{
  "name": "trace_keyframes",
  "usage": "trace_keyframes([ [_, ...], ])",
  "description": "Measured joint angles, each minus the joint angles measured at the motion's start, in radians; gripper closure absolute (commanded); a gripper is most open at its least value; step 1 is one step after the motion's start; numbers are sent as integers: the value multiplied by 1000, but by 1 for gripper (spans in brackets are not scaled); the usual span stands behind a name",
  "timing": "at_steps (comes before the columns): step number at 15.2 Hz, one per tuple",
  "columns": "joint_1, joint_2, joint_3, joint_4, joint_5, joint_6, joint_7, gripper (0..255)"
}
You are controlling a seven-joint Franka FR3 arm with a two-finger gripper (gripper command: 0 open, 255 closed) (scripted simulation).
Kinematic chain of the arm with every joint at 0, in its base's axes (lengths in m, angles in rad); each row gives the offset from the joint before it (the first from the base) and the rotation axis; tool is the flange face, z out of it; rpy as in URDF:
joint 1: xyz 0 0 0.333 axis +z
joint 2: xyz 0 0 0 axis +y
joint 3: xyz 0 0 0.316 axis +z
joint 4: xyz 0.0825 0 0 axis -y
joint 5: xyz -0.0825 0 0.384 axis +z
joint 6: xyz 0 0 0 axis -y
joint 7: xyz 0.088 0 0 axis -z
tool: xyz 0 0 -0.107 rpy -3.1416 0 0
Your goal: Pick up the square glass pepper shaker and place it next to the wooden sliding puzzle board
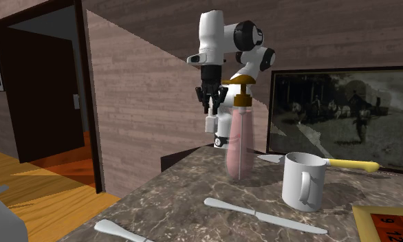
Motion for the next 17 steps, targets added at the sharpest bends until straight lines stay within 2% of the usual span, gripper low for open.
trace_keyframes([
  [15,-26,30,-44,207,-46,-176,3,255],
  [17,-16,44,-13,228,-22,-180,32,255],
])
